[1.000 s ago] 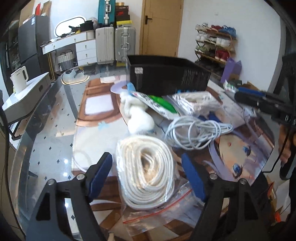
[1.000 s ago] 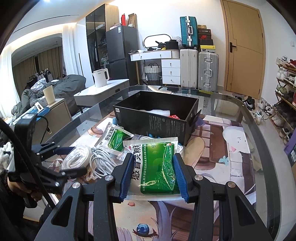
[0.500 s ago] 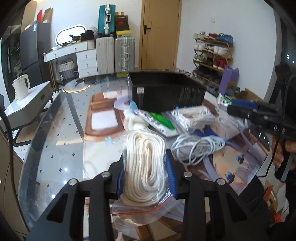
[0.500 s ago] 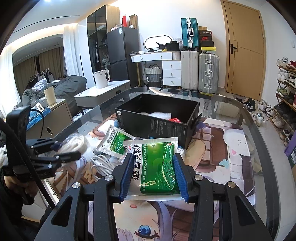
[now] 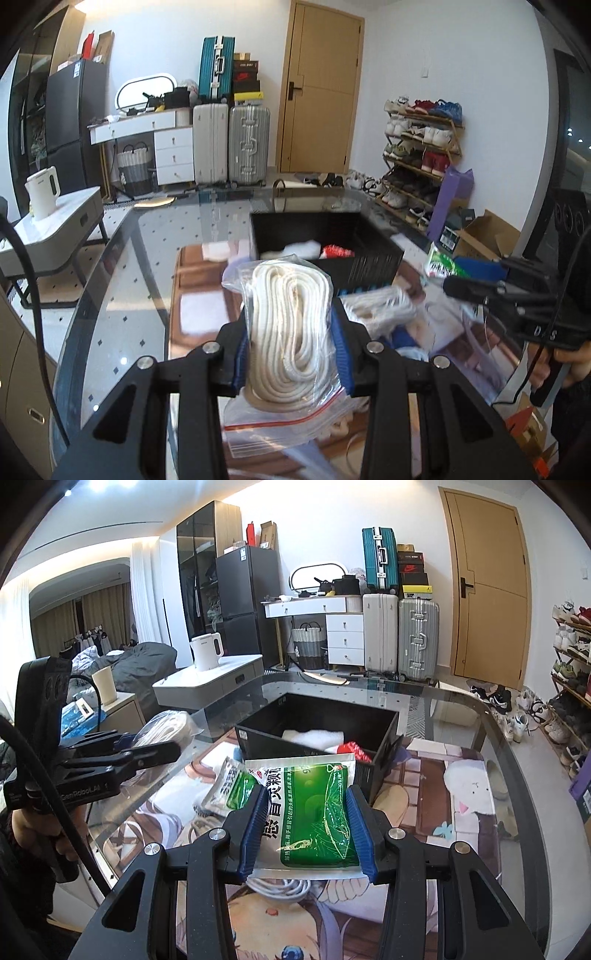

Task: Organize soft objects
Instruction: 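Carry the rope coil and green packet over the black box with both grippers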

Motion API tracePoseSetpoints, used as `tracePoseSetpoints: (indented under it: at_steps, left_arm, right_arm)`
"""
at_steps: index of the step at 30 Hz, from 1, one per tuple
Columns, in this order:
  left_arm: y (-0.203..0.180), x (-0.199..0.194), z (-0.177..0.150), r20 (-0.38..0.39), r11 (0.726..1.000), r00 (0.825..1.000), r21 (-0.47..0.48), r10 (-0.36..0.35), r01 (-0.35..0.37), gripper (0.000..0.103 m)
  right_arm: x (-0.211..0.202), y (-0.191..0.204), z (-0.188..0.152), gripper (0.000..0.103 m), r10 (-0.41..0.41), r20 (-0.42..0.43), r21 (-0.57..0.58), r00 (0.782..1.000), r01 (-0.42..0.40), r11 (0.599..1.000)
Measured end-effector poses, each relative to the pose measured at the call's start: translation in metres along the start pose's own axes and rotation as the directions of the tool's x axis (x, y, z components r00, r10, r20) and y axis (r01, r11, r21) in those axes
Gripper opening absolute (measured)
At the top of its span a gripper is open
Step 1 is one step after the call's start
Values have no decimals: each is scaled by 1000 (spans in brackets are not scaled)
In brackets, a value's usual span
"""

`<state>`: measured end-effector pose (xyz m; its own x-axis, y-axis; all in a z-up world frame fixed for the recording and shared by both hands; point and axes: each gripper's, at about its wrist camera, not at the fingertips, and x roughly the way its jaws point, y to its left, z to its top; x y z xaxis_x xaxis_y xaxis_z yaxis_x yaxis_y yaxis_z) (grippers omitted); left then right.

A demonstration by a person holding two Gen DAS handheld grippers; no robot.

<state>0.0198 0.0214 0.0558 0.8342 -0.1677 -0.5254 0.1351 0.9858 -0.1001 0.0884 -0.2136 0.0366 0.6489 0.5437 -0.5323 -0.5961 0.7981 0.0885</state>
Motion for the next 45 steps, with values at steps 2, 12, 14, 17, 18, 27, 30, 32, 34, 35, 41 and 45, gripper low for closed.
tracePoseSetpoints:
  at_steps: [2, 12, 14, 17, 18, 27, 30, 32, 34, 35, 41, 45]
  left_arm:
    - [-2, 3, 7, 11, 1000, 1000, 0, -8, 8, 36]
    - [-5, 28, 37, 52, 999, 998, 6, -37, 37, 36]
    - [-3, 32, 41, 61, 999, 997, 2, -46, 46, 36]
    - [-3, 39, 48, 70, 999, 996, -1, -49, 49, 36]
    - [-2, 43, 50, 72, 999, 996, -4, -49, 49, 36]
    - [3, 70, 60, 68, 999, 997, -7, -45, 46, 36]
    - [4, 80, 62, 63, 999, 997, -12, -46, 46, 36]
    - [2, 86, 63, 58, 999, 997, -8, -42, 43, 36]
    - [1, 93, 64, 49, 999, 998, -1, -36, 36, 36]
    - [1, 96, 64, 46, 999, 998, 2, -37, 37, 36]
    - [-3, 112, 64, 21, 999, 999, 28, -30, 29, 36]
    - [-4, 122, 63, 1, 999, 1000, 32, -28, 28, 36]
  right_arm:
    - [0, -1, 5, 44, 1, 8, 0, 1000, -1, 1000]
    - [15, -11, 28, 44, 10, 34, 14, 999, -10, 1000]
    - [21, -13, 32, 44, 12, 32, 16, 999, -12, 1000]
    - [27, -15, 37, 44, 11, 31, 17, 999, -12, 1000]
    - [30, -16, 39, 44, 12, 33, 20, 999, -13, 1000]
    - [56, -22, 57, 44, -7, 27, 22, 1000, 6, 1000]
    - [65, -27, 60, 44, -11, 17, 29, 1000, 11, 1000]
    - [72, -29, 62, 44, -11, 12, 31, 1000, 11, 999]
    - [80, -33, 64, 44, -14, 6, 34, 1000, 14, 999]
    - [84, -34, 64, 44, -16, 0, 35, 1000, 16, 999]
    - [100, -37, 69, 44, -20, -20, 23, 1000, 20, 1000]
    - [109, -38, 69, 44, -25, -35, 9, 999, 25, 1000]
